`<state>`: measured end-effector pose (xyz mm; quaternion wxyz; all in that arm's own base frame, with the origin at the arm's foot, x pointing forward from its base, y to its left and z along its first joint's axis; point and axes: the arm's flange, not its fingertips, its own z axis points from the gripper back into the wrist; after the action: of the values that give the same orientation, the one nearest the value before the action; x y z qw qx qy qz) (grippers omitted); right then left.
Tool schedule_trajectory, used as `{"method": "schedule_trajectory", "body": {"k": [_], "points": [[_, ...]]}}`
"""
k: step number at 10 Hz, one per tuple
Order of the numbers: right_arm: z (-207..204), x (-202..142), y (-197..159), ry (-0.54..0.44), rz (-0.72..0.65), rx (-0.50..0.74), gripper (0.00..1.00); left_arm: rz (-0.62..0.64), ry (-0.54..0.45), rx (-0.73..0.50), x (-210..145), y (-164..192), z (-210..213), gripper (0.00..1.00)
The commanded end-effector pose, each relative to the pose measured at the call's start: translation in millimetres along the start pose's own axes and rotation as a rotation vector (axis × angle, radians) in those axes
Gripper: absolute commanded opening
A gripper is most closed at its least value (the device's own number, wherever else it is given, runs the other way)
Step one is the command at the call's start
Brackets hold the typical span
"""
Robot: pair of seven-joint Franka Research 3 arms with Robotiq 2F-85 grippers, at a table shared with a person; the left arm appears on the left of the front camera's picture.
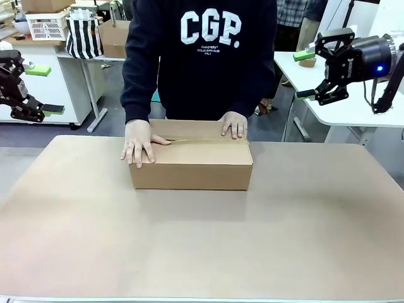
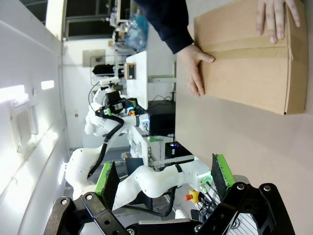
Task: Pack the gift set into the box.
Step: Press and hold the closed box until the human finishes sealing it.
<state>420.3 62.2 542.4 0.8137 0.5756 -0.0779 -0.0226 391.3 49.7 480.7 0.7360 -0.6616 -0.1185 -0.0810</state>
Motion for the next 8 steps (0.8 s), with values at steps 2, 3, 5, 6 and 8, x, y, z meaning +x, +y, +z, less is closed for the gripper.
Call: {"method": "schedule_trajectory", "body": {"k": [2, 3, 5, 6, 8], "points": [[1.4, 0.2, 0.0, 0.009, 0.013, -0.007, 1.00, 0.005, -0.018, -0.005, -2.1, -1.3, -2.4, 1.00], [1.4, 0.2, 0.0, 0.009, 0.013, -0.007, 1.00, 0.005, -0.018, -0.005, -2.1, -1.3, -2.4, 1.00], [1.4, 0.2, 0.0, 0.009, 0.013, -0.007, 1.00, 0.005, -0.018, -0.005, -2.1, -1.3, -2.4, 1.00], [1.4, 0.2, 0.0, 0.009, 0.013, -0.007, 1.00, 0.005, -0.018, -0.005, -2.1, -1.3, -2.4, 1.00], [1.4, 0.2, 0.0, 0.009, 0.013, -0.007, 1.00, 0.005, -0.018, -0.005, -2.1, -1.3, -2.4, 1.00]]}}
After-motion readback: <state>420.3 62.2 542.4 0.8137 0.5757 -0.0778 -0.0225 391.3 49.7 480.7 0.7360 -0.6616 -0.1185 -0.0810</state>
